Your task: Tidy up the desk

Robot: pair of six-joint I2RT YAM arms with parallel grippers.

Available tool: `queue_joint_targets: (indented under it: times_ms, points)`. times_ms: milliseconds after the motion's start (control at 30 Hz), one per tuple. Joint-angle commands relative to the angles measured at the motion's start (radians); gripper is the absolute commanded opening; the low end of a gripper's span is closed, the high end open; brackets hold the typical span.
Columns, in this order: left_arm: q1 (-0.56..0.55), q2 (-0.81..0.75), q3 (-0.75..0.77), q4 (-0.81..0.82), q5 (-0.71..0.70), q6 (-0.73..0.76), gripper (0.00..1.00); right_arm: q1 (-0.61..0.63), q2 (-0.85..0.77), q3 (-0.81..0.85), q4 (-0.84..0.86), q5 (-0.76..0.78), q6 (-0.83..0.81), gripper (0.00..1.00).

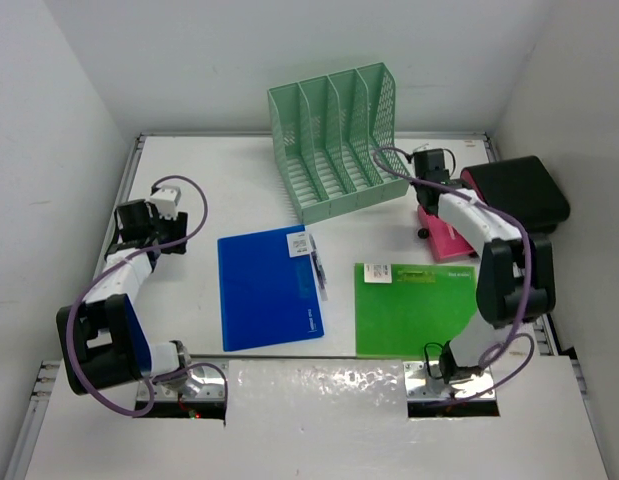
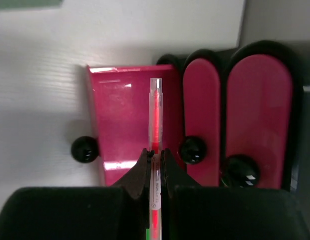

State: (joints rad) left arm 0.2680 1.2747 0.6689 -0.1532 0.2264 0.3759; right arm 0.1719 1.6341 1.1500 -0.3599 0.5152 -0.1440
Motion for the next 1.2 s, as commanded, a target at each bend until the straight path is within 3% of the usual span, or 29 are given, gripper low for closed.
queue_joint_targets:
  times_ms: [0,233,1033,1167]
  points:
    - [-0.004,-0.002,-0.006,0.053,0.002,0.012,0.54,-0.055,0.064,0.039,0.001,-0.032,-0.079,0.0]
    - [-0.006,0.006,-0.003,0.052,0.01,0.011,0.54,-0.133,0.124,-0.033,0.093,-0.125,-0.031,0.0]
    - [-0.004,0.02,0.015,0.027,0.013,0.009,0.54,-0.164,0.357,0.221,-0.065,-0.109,0.101,0.0]
    - [-0.004,0.02,0.018,0.024,0.01,0.008,0.54,-0.164,0.365,0.24,-0.097,-0.106,0.109,0.09]
